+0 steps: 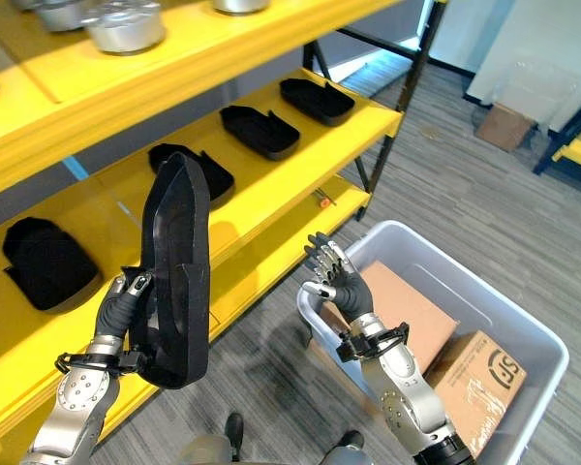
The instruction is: Move parts from the plastic box to the shelf.
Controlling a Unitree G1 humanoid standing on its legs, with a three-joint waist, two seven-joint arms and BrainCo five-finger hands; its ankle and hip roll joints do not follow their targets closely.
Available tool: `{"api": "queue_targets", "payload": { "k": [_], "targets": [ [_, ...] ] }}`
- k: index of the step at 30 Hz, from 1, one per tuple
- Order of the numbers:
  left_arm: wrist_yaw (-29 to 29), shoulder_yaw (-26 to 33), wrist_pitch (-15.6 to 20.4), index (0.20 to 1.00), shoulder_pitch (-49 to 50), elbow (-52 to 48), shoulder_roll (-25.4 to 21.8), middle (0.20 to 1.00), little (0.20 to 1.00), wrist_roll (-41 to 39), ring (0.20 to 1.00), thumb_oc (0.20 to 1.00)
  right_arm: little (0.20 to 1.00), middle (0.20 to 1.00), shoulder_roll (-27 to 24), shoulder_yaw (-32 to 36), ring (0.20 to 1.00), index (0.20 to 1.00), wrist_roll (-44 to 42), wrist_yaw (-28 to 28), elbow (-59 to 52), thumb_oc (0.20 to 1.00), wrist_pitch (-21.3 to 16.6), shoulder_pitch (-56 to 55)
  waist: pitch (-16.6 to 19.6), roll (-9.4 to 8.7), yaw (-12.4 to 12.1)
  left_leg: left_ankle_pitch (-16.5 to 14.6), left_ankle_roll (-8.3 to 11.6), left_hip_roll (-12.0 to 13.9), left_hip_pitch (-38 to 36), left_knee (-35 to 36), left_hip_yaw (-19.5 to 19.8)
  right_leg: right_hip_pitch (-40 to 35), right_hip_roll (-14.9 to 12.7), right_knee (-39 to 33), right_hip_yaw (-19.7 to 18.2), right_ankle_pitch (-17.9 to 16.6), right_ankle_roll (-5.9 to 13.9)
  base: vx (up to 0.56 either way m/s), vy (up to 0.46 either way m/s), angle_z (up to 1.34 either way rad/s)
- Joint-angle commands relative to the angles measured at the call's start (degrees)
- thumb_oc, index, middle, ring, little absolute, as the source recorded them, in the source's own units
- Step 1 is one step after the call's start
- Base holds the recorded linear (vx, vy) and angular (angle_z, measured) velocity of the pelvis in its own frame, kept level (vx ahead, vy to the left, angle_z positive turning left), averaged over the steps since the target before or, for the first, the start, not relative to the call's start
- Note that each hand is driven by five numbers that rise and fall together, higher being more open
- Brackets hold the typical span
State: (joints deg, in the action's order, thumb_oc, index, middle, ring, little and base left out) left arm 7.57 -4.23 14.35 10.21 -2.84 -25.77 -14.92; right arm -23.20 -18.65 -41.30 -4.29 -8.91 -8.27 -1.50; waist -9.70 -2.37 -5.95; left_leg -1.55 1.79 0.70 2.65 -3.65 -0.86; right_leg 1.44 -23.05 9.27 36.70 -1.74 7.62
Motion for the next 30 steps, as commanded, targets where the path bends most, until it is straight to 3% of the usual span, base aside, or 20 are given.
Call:
{"api": "queue_targets", "payload": {
  "k": [1,4,5,7,9,10,13,18,22,25,26,28,30],
  "targets": [
    [1.0,3.1,4.5,0.200,-3.6,-5.3,-2.9,0.200,0.200,2.4,0.200,0.200,1.000,1.000,0.7,-1.6,1.000,1.000,1.1,-0.3,-1.1,1.000,-2.0,3.4,0.4,0.59,-1.6,-7.3,-2.23,-3.0,-0.7,-2.8,1.1,-2.0,-1.2,-6.2,-2.5,-8.0,4.79,-0.04,0.204,0.37],
    [1.2,2.4,4.6,0.200,-4.7,-4.8,-3.3,0.200,0.200,2.4,0.200,0.200,1.000,1.000,2.0,-3.0,1.000,1.000,0.7,-0.2,0.0,1.000,-1.7,4.2,0.5,0.83,-1.5,-6.9,-2.59,-3.4,-0.6,-2.5,1.2,-1.3,-0.8,-6.1,-4.8,-7.8,4.36,-0.04,0.215,0.15],
    [1.9,1.2,4.8,0.200,-6.6,-3.8,-3.9,0.200,0.200,3.1,0.200,0.200,1.000,1.000,2.3,-3.5,1.000,1.000,0.4,-0.5,-0.1,1.000,-1.7,4.8,0.5,0.90,0.8,-3.9,-3.51,-4.0,-0.4,-0.3,2.9,1.8,3.0,-4.1,-14.4,-5.8,2.00,-0.05,0.310,0.27],
    [1.4,0.0,4.9,0.200,-7.6,-2.8,-3.9,0.200,0.200,2.6,0.200,0.200,1.000,1.000,1.2,-3.5,1.000,1.000,-0.3,-1.6,-0.7,1.000,-1.2,4.0,0.7,0.80,2.9,-1.9,-4.05,-4.2,-1.4,2.1,4.2,3.9,11.4,-0.5,-23.3,0.1,-0.33,0.00,0.236,0.96],
    [0.5,-0.4,4.2,0.200,-7.1,-3.2,-3.8,0.200,0.200,2.8,0.200,0.200,1.000,1.000,0.1,-3.2,1.000,1.000,-0.5,-2.3,-0.8,1.000,-0.6,2.5,0.9,-0.06,4.1,-0.2,-4.32,-4.7,-2.0,4.0,5.6,4.2,16.9,1.2,-24.7,3.2,-2.04,0.02,0.105,0.76],
    [-0.2,-0.5,3.8,0.200,-6.1,-3.3,-3.6,0.200,0.200,2.6,0.200,0.200,1.000,1.000,-0.4,-3.1,1.000,1.000,-1.0,-2.8,-1.1,1.000,-0.4,1.4,1.4,-1.20,5.0,0.5,-4.55,-5.3,-2.4,4.8,6.6,4.2,22.0,2.0,-27.5,5.4,-3.44,0.01,0.053,0.06],
    [-0.7,-0.7,3.7,0.200,-5.5,-3.0,-3.0,0.200,0.200,2.5,0.200,0.200,1.000,1.000,-0.7,-3.5,1.000,1.000,-1.1,-3.0,-1.0,1.000,-0.3,1.4,2.2,-2.32,6.3,1.7,-4.80,-6.6,-1.7,5.2,7.9,4.4,27.5,-2.0,-36.2,5.1,-4.72,-0.03,0.018,0.33],
    [-1.1,-1.0,3.8,0.200,-3.4,-3.6,-1.2,0.200,0.200,2.1,0.200,0.200,1.000,1.000,-1.3,-3.1,1.000,1.000,-1.0,-3.1,-2.0,1.000,-0.4,1.0,3.6,-1.94,6.0,3.2,-5.11,-7.4,-2.3,7.5,7.9,1.7,27.7,-6.0,-38.6,3.5,-4.97,-0.03,-0.007,0.02],
    [-2.6,-1.2,3.2,0.200,-1.4,-4.4,-1.3,0.200,0.200,1.1,0.200,0.200,1.000,1.000,-1.1,-1.5,1.000,1.000,-1.1,-2.7,-1.5,1.000,-0.6,0.5,4.5,-1.28,5.7,2.4,-5.27,-7.4,-2.7,6.1,7.3,0.2,27.2,-6.0,-37.1,4.1,-5.42,-0.01,-0.058,-0.01],
    [-3.0,-0.7,3.2,0.200,-0.9,-4.7,-1.3,0.200,0.200,0.6,0.200,0.200,1.000,1.000,-1.3,0.2,1.000,1.000,-1.3,-1.7,-1.1,1.000,-1.3,0.1,3.7,-1.51,5.6,0.2,-3.90,-8.8,0.1,-2.8,7.0,-0.8,26.2,-6.8,-35.6,4.1,-5.91,-0.05,-0.065,0.15],
    [-3.0,-0.7,3.2,0.200,-1.1,-4.5,-1.1,0.200,0.200,0.0,0.200,0.200,1.000,1.000,-1.9,1.8,1.000,1.000,-1.1,-1.3,-1.3,1.000,-1.9,-0.5,2.8,-1.92,5.9,0.0,-2.54,-8.6,1.9,-6.6,4.4,-1.3,25.3,-7.0,-34.4,4.0,-6.11,-0.09,-0.010,0.50],
    [-3.4,-1.2,3.1,0.200,-1.6,-3.9,-0.9,0.200,0.200,-0.8,0.200,0.200,1.000,1.000,-2.6,3.4,1.000,1.000,-0.5,-0.1,-0.8,1.000,-2.6,-0.7,1.5,-2.02,6.8,-0.7,-1.20,-4.7,4.3,-11.2,-1.3,-1.6,24.4,-6.9,-32.7,4.0,-6.45,-0.16,0.008,0.97],
    [-3.5,-1.2,3.0,0.200,-2.0,-3.8,-0.9,0.200,0.200,-0.9,0.200,0.200,1.000,1.000,-2.9,4.3,1.000,1.000,-0.2,1.1,-0.2,1.000,-2.9,-0.7,1.0,-2.91,6.6,-2.1,-1.44,-1.3,4.2,-13.6,-2.1,-1.7,23.2,-6.8,-32.6,3.7,-6.56,-0.14,0.052,0.69]
  ]
}}
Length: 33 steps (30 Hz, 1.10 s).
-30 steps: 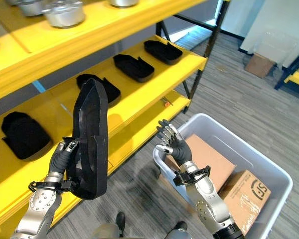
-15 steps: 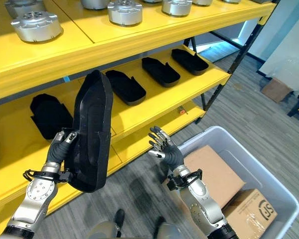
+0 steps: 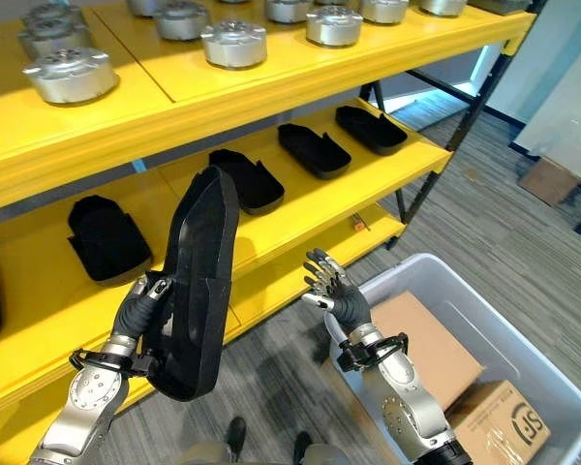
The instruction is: Move parts from the plastic box to the shelf.
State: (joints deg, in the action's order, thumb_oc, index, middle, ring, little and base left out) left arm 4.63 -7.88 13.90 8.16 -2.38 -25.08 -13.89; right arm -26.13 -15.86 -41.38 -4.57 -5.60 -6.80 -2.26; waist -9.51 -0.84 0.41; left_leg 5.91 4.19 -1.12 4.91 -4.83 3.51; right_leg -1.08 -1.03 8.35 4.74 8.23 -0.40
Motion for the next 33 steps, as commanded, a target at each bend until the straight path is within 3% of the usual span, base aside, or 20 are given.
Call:
{"api": "queue_targets", "payload": {
  "k": [1,2,3,4,5,8,10,11,12,14,20,23,25,26,27,28,30,31,32,33],
  "targets": [
    [-0.1,3.1,3.6,0.200,0.6,-4.2,-1.7,0.200,0.200,-1.8,0.200,0.200,1.000,1.000,0.4,2.2,1.000,1.000,-0.3,1.2,-3.5,1.000,-4.2,-0.5,1.2,-4.99,0.0,-10.1,-3.89,3.0,0.4,-11.9,-3.5,0.7,0.4,-5.6,-1.0,-6.1,1.56,-0.06,0.058,0.28],
    [0.0,3.1,3.6,0.200,0.7,-4.3,-1.7,0.200,0.200,-1.8,0.200,0.200,1.000,1.000,0.4,2.2,1.000,1.000,-0.3,1.2,-3.5,1.000,-4.2,-0.5,1.2,-4.97,0.1,-10.1,-3.83,3.0,0.3,-11.8,-3.4,0.6,0.5,-5.6,-0.8,-6.0,1.52,-0.03,0.078,0.03],
    [0.7,3.6,3.6,0.200,0.5,-4.6,-1.7,0.200,0.200,-1.7,0.200,0.200,1.000,1.000,0.5,2.5,1.000,1.000,-0.5,1.3,-3.3,1.000,-4.4,-0.7,1.5,-5.27,0.3,-8.3,-3.27,6.9,-0.9,-10.9,-2.7,0.8,-0.3,-4.9,-0.3,-5.7,1.53,-0.02,0.152,0.13],
    [1.2,3.4,3.4,0.200,0.3,-4.3,-1.4,0.200,0.200,-2.0,0.200,0.200,1.000,1.000,0.7,2.4,1.000,1.000,-0.9,2.0,-2.6,1.000,-4.5,-0.9,2.6,-4.42,1.0,-3.9,-1.85,12.8,-3.7,-5.8,-2.6,1.7,-0.9,-3.6,1.3,-4.4,1.84,-0.02,0.143,0.41],
    [1.2,3.4,3.4,0.200,0.3,-4.3,-1.3,0.200,0.200,-2.0,0.200,0.200,1.000,1.000,0.7,2.4,1.000,1.000,-0.9,2.0,-2.6,1.000,-4.5,-0.9,2.5,-4.37,1.1,-3.4,-1.67,12.9,-4.4,-4.8,-2.6,1.6,-0.8,-3.4,1.5,-4.2,1.71,-0.02,0.210,0.62],
    [2.0,3.3,3.0,0.200,-0.8,-4.5,-1.3,0.200,0.200,-2.1,0.200,0.200,1.000,1.000,0.9,2.1,1.000,1.000,-1.2,2.9,-2.0,1.000,-4.5,-0.7,3.1,-2.19,1.7,4.1,0.97,20.1,-6.0,4.8,-1.5,3.7,-2.5,1.9,3.7,-1.5,2.41,-0.02,0.287,0.56],
    [2.1,3.0,2.6,0.200,-1.8,-4.2,-1.5,0.200,0.200,-1.5,0.200,0.200,1.000,1.000,1.1,2.8,1.000,1.000,-1.2,3.4,-2.0,1.000,-4.4,-1.1,3.0,-0.80,2.3,5.3,2.63,21.7,-6.8,7.7,-3.4,4.7,-4.7,4.9,5.7,-0.7,3.30,0.00,0.412,0.72],
    [1.4,3.0,2.9,0.200,-1.5,-4.3,-1.5,0.200,0.200,-1.9,0.200,0.200,1.000,1.000,1.5,3.1,1.000,1.000,-1.3,2.8,-1.9,1.000,-4.3,-1.6,3.4,0.19,2.1,2.7,3.42,21.1,-7.5,9.1,-3.5,4.3,-6.5,5.9,6.8,-0.5,4.26,0.03,0.355,0.75],
    [1.4,3.0,2.9,0.200,-1.5,-4.3,-1.5,0.200,0.200,-1.9,0.200,0.200,1.000,1.000,1.5,3.1,1.000,1.000,-1.3,2.8,-1.9,1.000,-4.3,-1.6,3.5,0.21,2.2,2.8,3.38,21.0,-7.3,9.1,-3.4,4.4,-6.5,5.7,6.9,-0.7,4.27,0.05,0.358,0.81],
    [1.0,3.1,3.0,0.200,-1.6,-4.3,-1.9,0.200,0.200,-1.7,0.200,0.200,1.000,1.000,2.1,3.0,1.000,1.000,-0.8,2.3,-2.3,1.000,-4.2,-1.8,3.4,0.43,1.4,-0.5,2.87,18.9,-6.7,7.5,-2.2,3.2,-9.3,5.2,7.5,-1.8,5.68,0.06,0.321,0.65],
    [0.5,4.2,3.5,0.200,-2.0,-5.2,-4.3,0.200,0.200,-1.6,0.200,0.200,1.000,1.000,4.2,2.5,1.000,1.000,0.2,1.1,-2.3,1.000,-3.3,-2.0,1.4,-1.93,-1.3,-9.5,0.58,9.2,-2.0,-5.3,-2.0,-1.8,-17.9,0.5,8.9,-7.7,10.17,0.04,0.377,0.29],
    [1.1,4.7,3.6,0.200,-2.6,-5.4,-5.7,0.200,0.200,-1.1,0.200,0.200,1.000,1.000,5.4,1.8,1.000,1.000,0.6,1.2,-1.8,1.000,-3.4,-0.9,1.4,-3.17,-2.2,-12.3,-1.59,5.5,0.1,-8.5,-2.0,-1.5,-20.2,-0.6,8.2,-12.1,11.06,0.04,0.336,0.18],
    [1.7,4.4,3.8,0.200,-3.6,-5.5,-6.8,0.200,0.200,-0.4,0.200,0.200,1.000,1.000,6.8,0.8,1.000,1.000,0.4,1.6,-1.1,1.000,-3.5,0.4,1.1,-3.61,-2.5,-13.5,-3.84,2.9,0.3,-8.4,-3.0,0.2,-22.1,0.1,7.2,-18.1,11.20,0.04,0.372,0.21],
    [1.7,4.4,3.8,0.200,-3.6,-5.4,-6.8,0.200,0.200,-0.4,0.200,0.200,1.000,1.000,6.9,0.8,1.000,1.000,0.4,1.6,-1.1,1.000,-3.5,0.4,1.1,-3.69,-2.6,-13.5,-3.90,2.9,0.3,-8.3,-3.1,0.4,-22.2,0.1,7.0,-18.2,11.25,0.02,0.346,0.15],
    [2.2,3.9,3.8,0.200,-4.2,-5.3,-6.9,0.200,0.200,-0.1,0.200,0.200,1.000,1.000,7.5,0.0,1.000,1.000,0.4,1.9,-0.6,1.000,-3.8,1.4,0.7,-3.35,-2.9,-13.5,-4.77,2.1,-0.1,-7.9,-3.7,1.5,-23.2,0.9,7.3,-20.8,11.18,-0.01,0.284,-0.04],
    [2.5,4.1,3.8,0.200,-4.3,-5.2,-7.0,0.200,0.200,-0.1,0.200,0.200,1.000,1.000,7.8,-0.6,1.000,1.000,0.3,1.8,-0.3,1.000,-3.7,2.1,0.4,-2.56,-3.2,-13.3,-5.45,2.2,-0.7,-6.9,-4.5,2.8,-23.5,2.6,9.3,-19.6,10.25,0.00,0.414,-0.26],
    [2.1,4.2,3.7,0.200,-4.1,-5.3,-6.7,0.200,0.200,-0.2,0.200,0.200,1.000,1.000,7.7,-1.3,1.000,1.000,0.2,1.3,0.1,1.000,-3.4,2.4,0.5,-1.49,-3.1,-12.8,-6.10,2.4,-2.4,-4.4,-5.7,4.0,-20.4,5.9,10.5,-14.6,8.87,0.05,0.341,-0.47],
    [1.5,3.9,3.7,0.200,-4.1,-5.2,-6.2,0.200,0.200,-1.0,0.200,0.200,1.000,1.000,6.9,-1.7,1.000,1.000,-0.4,0.5,0.3,1.000,-3.1,2.4,0.7,-1.84,-2.0,-11.3,-6.74,1.8,-4.0,-0.9,-5.7,6.8,-10.1,8.2,8.1,-8.0,6.94,0.07,0.209,-0.43],
    [1.5,3.9,3.7,0.200,-4.1,-5.2,-6.1,0.200,0.200,-1.0,0.200,0.200,1.000,1.000,6.9,-1.7,1.000,1.000,-0.4,0.5,0.3,1.000,-3.1,2.4,0.8,-1.84,-2.1,-11.1,-6.71,1.8,-3.9,-0.7,-5.8,7.0,-10.0,8.1,8.0,-8.1,6.87,0.08,0.183,-0.37],
    [1.3,4.1,3.5,0.200,-3.7,-5.3,-5.8,0.200,0.200,-1.2,0.200,0.200,1.000,1.000,6.6,-2.0,1.000,1.000,-0.8,0.1,0.4,1.000,-2.8,2.4,0.7,-2.18,-2.0,-10.9,-6.88,1.4,-4.8,0.4,-6.0,7.8,-7.1,8.0,8.2,-6.9,6.88,0.05,0.064,-0.25]
  ]
}}
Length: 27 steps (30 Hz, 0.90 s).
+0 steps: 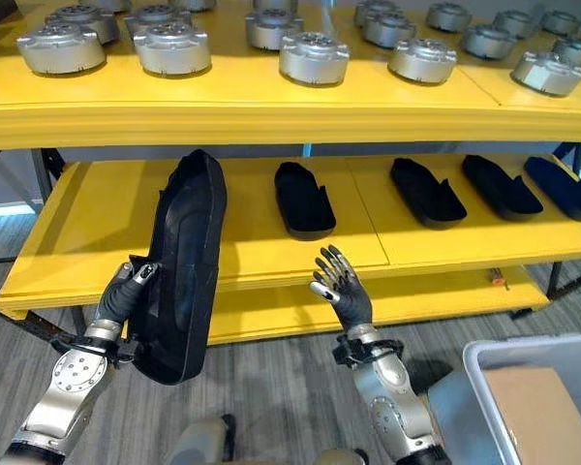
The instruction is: Move parts from the plastic box to the shelf.
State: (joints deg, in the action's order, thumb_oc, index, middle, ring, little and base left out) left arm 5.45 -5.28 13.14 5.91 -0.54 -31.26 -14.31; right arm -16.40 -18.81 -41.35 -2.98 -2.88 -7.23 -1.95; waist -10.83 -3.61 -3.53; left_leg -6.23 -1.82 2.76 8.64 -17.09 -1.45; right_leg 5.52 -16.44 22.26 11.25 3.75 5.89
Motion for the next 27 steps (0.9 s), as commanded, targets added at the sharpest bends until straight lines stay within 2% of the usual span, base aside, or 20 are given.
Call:
{"api": "queue_targets", "payload": {
  "k": [1,2,3,4,5,6,9,12,14,15,16,17,18,19,21,22,23,25,26,27],
  "targets": [
    [0.2,1.7,4.1,0.200,-0.9,-7.4,0.7,0.200,0.200,-1.0,0.200,0.200,1.000,1.000,-3.3,0.4,1.000,1.000,-0.9,-1.7,-2.4,1.000,-2.2,2.3,2.3,0.18,1.9,1.7,-0.88,-2.9,-9.1,13.7,-1.5,0.6,9.9,-7.9,3.2,-2.1,0.00,0.09,0.072,-0.19],
    [-0.4,1.4,4.0,0.200,-0.5,-7.2,1.7,0.200,0.200,-3.0,0.200,0.200,1.000,1.000,-3.5,0.0,1.000,1.000,-1.2,-2.1,-2.1,1.000,-2.2,2.3,2.4,-0.38,1.9,1.6,-0.69,-3.5,-9.9,14.3,-1.9,0.1,12.6,-10.6,4.0,-1.6,-0.95,0.08,0.028,-0.29],
    [-0.9,1.6,3.9,0.200,0.0,-7.1,2.3,0.200,0.200,-4.5,0.200,0.200,1.000,1.000,-3.7,-0.6,1.000,1.000,-1.2,-2.3,-1.8,1.000,-2.1,2.5,2.5,-0.75,2.2,1.8,-0.53,-3.8,-9.8,14.3,-1.7,0.1,14.1,-13.4,3.0,-1.9,-1.41,0.09,-0.001,-0.40],
    [-1.0,1.6,3.8,0.200,0.2,-7.0,2.7,0.200,0.200,-4.8,0.200,0.200,1.000,1.000,-4.0,-1.0,1.000,1.000,-1.4,-2.6,-2.2,1.000,-2.1,2.5,2.5,-1.10,2.8,1.6,-0.41,-4.1,-9.8,13.9,-1.4,0.0,15.7,-16.1,-0.1,-2.3,-1.78,0.05,-0.007,-0.31],
    [-1.0,1.6,3.8,0.200,0.2,-7.0,2.7,0.200,0.200,-4.8,0.200,0.200,1.000,1.000,-4.0,-1.0,1.000,1.000,-1.4,-2.6,-2.2,1.000,-2.1,2.5,2.5,-1.10,2.8,1.6,-0.41,-4.1,-9.7,13.9,-1.4,0.0,15.7,-16.1,-0.1,-2.3,-1.78,0.15,-0.061,0.02],
    [-1.7,0.8,4.1,0.200,0.9,-6.6,3.7,0.200,0.200,-3.7,0.200,0.200,1.000,1.000,-5.1,-1.3,1.000,1.000,-1.8,-3.6,-3.3,1.000,-1.8,0.9,3.5,-1.74,3.6,1.3,-0.29,-4.6,-10.2,13.9,-0.7,-2.3,17.7,-18.7,-6.5,-2.9,-3.08,0.17,-0.084,0.04],
    [-1.9,1.0,4.0,0.200,1.6,-6.5,4.5,0.200,0.200,-4.4,0.200,0.200,1.000,1.000,-5.8,-1.0,1.000,1.000,-1.8,-3.8,-3.8,1.000,-1.6,0.5,3.9,-1.50,3.2,0.0,0.26,-4.4,-10.2,11.9,-1.3,-3.9,16.9,-19.7,-4.6,-3.0,-2.78,0.12,-0.066,0.12],
    [-2.4,0.0,4.1,0.200,0.8,-5.9,4.8,0.200,0.200,-5.2,0.200,0.200,1.000,1.000,-6.8,0.1,1.000,1.000,-2.2,-3.5,-4.1,1.000,-1.8,-0.3,2.9,-1.67,3.5,-0.8,2.24,-4.3,-7.8,3.8,-1.6,-5.6,16.6,-20.4,-4.2,-2.6,-3.56,0.11,-0.102,0.22],
    [-2.8,-0.7,4.1,0.200,0.5,-5.9,5.1,0.200,0.200,-6.4,0.200,0.200,1.000,1.000,-7.8,0.8,1.000,1.000,-1.6,-3.3,-4.5,1.000,-2.0,-0.4,1.5,-1.69,3.3,1.5,4.55,-4.0,-3.4,-5.6,-0.7,-6.5,16.4,-20.5,-3.8,-2.3,-4.63,0.03,-0.096,0.36],
    [-2.7,-0.7,4.1,0.200,0.6,-6.1,5.7,0.200,0.200,-7.9,0.200,0.200,1.000,1.000,-8.1,0.4,1.000,1.000,-1.4,-2.9,-4.3,1.000,-2.4,0.8,0.9,-1.26,2.8,2.4,5.07,-3.7,-2.3,-7.9,2.3,-6.5,16.8,-20.3,-4.0,-1.9,-5.12,0.01,-0.051,0.30],
    [-2.7,-0.6,4.0,0.200,0.6,-6.1,5.7,0.200,0.200,-7.9,0.200,0.200,1.000,1.000,-8.1,0.4,1.000,1.000,-1.4,-2.9,-4.2,1.000,-2.4,0.8,0.9,-1.26,2.9,2.4,5.09,-3.7,-2.3,-7.9,2.4,-6.5,16.8,-20.3,-4.0,-1.9,-5.14,0.04,-0.008,0.19],
    [-2.3,0.0,4.0,0.200,1.2,-6.5,5.7,0.200,0.200,-8.2,0.200,0.200,1.000,1.000,-7.9,0.9,1.000,1.000,-1.6,-2.3,-4.3,1.000,-2.8,1.3,1.3,-1.66,3.4,2.8,4.50,1.3,-3.2,-4.3,1.1,-6.6,15.9,-20.3,-3.9,-1.3,-4.89,0.04,0.007,0.01],
    [-2.3,0.0,4.0,0.200,1.2,-6.5,5.7,0.200,0.200,-8.2,0.200,0.200,1.000,1.000,-7.9,0.9,1.000,1.000,-1.6,-2.3,-4.3,1.000,-2.8,1.2,1.2,-1.68,3.2,2.8,4.56,1.4,-3.5,-4.0,1.0,-6.7,15.9,-20.2,-4.1,-1.2,-4.92,0.06,0.048,-0.02],
    [-2.0,0.2,4.0,0.200,1.5,-6.8,5.6,0.200,0.200,-8.0,0.200,0.200,1.000,1.000,-8.0,1.2,1.000,1.000,-1.5,-2.1,-4.6,1.000,-3.0,1.0,1.5,-1.94,3.5,4.7,4.56,5.3,-4.7,-0.6,0.2,-6.5,14.9,-19.6,-3.7,-0.7,-4.79,0.04,0.075,0.07],
    [-1.4,0.2,4.1,0.200,1.2,-7.0,5.2,0.200,0.200,-7.5,0.200,0.200,1.000,1.000,-7.9,1.4,1.000,1.000,-1.1,-1.4,-4.2,1.000,-3.4,1.1,2.0,-1.50,3.8,9.0,4.99,9.8,-6.9,6.7,0.8,-5.9,14.3,-18.5,-3.5,0.6,-4.52,0.04,0.096,0.11],
    [-1.4,0.1,4.1,0.200,1.2,-7.0,5.2,0.200,0.200,-7.5,0.200,0.200,1.000,1.000,-7.9,1.3,1.000,1.000,-1.1,-1.4,-4.2,1.000,-3.4,1.1,2.0,-1.54,3.8,9.5,5.08,9.8,-7.5,7.6,0.7,-6.0,14.3,-18.4,-3.6,0.7,-4.59,0.05,0.144,0.11],
    [-0.8,0.0,3.8,0.200,0.4,-7.0,5.0,0.200,0.200,-7.1,0.200,0.200,1.000,1.000,-7.9,1.4,1.000,1.000,-0.9,-0.5,-3.5,1.000,-3.6,1.0,2.5,-0.17,4.2,15.4,6.85,14.2,-8.4,13.7,2.2,-4.3,14.6,-15.1,-3.6,2.7,-4.37,0.04,0.186,0.12],
    [-0.5,0.2,3.7,0.200,-0.2,-7.1,4.9,0.200,0.200,-7.0,0.200,0.200,1.000,1.000,-8.4,1.7,1.000,1.000,-0.3,0.0,-3.4,1.000,-3.6,1.0,2.4,1.47,4.9,19.0,8.69,17.2,-9.1,17.3,1.1,-2.4,13.8,-11.7,-2.8,3.8,-3.97,0.02,0.252,0.09],
    [-0.5,0.1,3.6,0.200,-0.7,-7.1,5.1,0.200,0.200,-7.1,0.200,0.200,1.000,1.000,-8.5,1.8,1.000,1.000,-0.1,0.1,-3.3,1.000,-3.7,1.2,2.3,2.23,5.0,20.3,9.52,18.0,-9.6,19.0,0.0,-1.6,13.4,-10.2,-2.2,4.2,-3.75,0.00,0.148,0.06],
    [-0.5,0.1,3.6,0.200,-0.7,-7.1,5.1,0.200,0.200,-7.1,0.200,0.200,1.000,1.000,-8.5,1.8,1.000,1.000,-0.1,0.1,-3.3,1.000,-3.7,1.2,2.3,2.23,5.0,20.3,9.52,18.0,-9.6,19.1,0.0,-1.6,13.4,-10.2,-2.3,4.2,-3.76,0.00,0.284,0.18]
  ]
}}
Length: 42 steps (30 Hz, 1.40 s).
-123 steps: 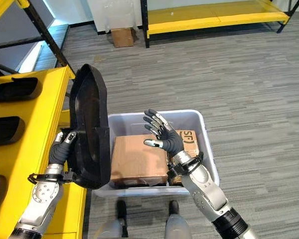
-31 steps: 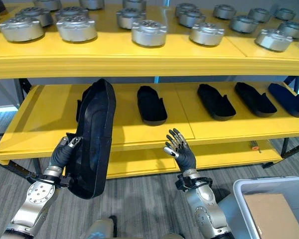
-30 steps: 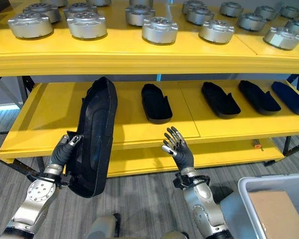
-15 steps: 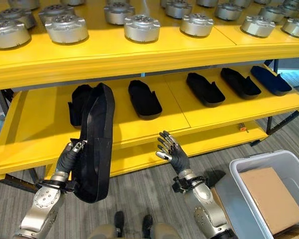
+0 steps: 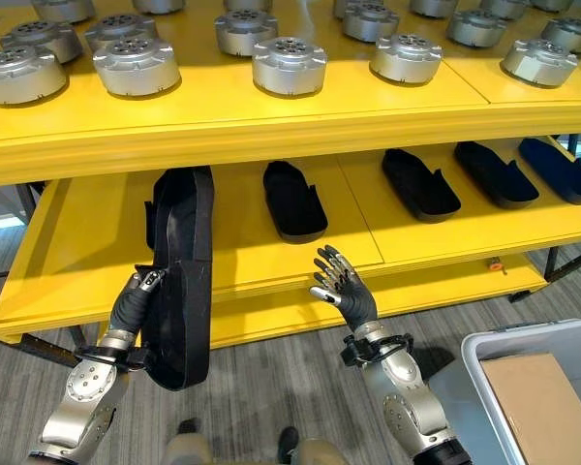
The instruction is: Move parts from the plastic box to the shelf.
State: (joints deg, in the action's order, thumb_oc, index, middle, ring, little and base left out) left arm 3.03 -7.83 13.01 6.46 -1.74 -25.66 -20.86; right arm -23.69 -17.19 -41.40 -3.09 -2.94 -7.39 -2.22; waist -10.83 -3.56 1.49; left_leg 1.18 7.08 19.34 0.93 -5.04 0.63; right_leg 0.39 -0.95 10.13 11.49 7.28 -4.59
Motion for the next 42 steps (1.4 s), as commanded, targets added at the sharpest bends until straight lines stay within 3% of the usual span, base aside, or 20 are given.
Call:
{"api": "queue_targets", "payload": {
  "k": [1,4,11,18,27,42],
  "targets": [
    [1.7,2.4,4.1,0.200,-2.1,-5.8,-0.1,0.200,0.200,-0.5,0.200,0.200,1.000,1.000,-1.3,0.9,1.000,1.000,0.2,0.1,-3.1,1.000,-3.5,1.2,2.5,3.69,0.5,11.1,1.45,2.1,-3.7,9.1,-4.6,5.1,-3.5,4.4,-1.5,1.1,7.90,0.01,0.285,0.20],
    [1.5,2.8,4.4,0.200,-1.6,-5.8,-0.2,0.200,0.200,-0.1,0.200,0.200,1.000,1.000,-0.7,1.3,1.000,1.000,0.2,-0.1,-3.2,1.000,-3.5,0.5,3.1,4.51,0.5,6.3,0.81,0.4,-3.9,8.4,-4.2,5.9,-5.2,5.5,-2.7,0.2,9.40,0.01,0.316,0.23],
    [0.5,3.1,4.3,0.200,-2.4,-4.7,-2.3,0.200,0.200,-0.4,0.200,0.200,1.000,1.000,0.7,3.2,1.000,1.000,0.1,-1.2,-4.0,1.000,-2.2,-3.2,2.7,2.50,0.5,-2.9,-0.86,-5.8,-1.7,-1.0,-5.1,0.7,-12.0,0.3,-2.4,-3.7,13.35,0.02,0.254,0.07],
    [3.4,4.5,4.4,0.200,-6.5,-1.1,-4.6,0.200,0.200,2.2,0.200,0.200,1.000,1.000,2.0,3.1,1.000,1.000,0.1,-2.0,-3.7,1.000,-1.3,-3.9,2.6,0.38,0.0,-7.6,-1.88,-10.0,1.6,-8.4,-6.4,-1.3,-16.3,-4.5,-2.1,-7.2,15.30,-0.01,0.195,-0.03],
    [8.6,5.1,3.1,0.200,-14.9,7.9,-7.0,0.200,0.200,4.9,0.200,0.200,1.000,1.000,1.9,0.9,1.000,1.000,-0.4,-2.7,-3.0,1.000,0.1,-2.8,1.8,-1.65,0.2,-9.6,-2.02,-10.7,4.6,-13.3,-6.3,-1.7,-16.9,-4.3,-2.0,-7.3,15.15,0.00,0.040,0.01],
    [14.5,1.3,0.7,0.200,-35.8,30.0,-14.9,0.200,0.200,-0.5,0.200,0.200,1.000,1.000,0.8,-2.4,1.000,1.000,-2.0,-2.7,-3.8,1.000,0.3,0.1,-4.3,-3.86,1.4,-8.2,-0.96,-8.5,11.3,-16.3,-4.0,3.7,-14.0,-2.0,-2.3,-7.5,14.44,-0.05,-0.026,0.01]
  ]
}}
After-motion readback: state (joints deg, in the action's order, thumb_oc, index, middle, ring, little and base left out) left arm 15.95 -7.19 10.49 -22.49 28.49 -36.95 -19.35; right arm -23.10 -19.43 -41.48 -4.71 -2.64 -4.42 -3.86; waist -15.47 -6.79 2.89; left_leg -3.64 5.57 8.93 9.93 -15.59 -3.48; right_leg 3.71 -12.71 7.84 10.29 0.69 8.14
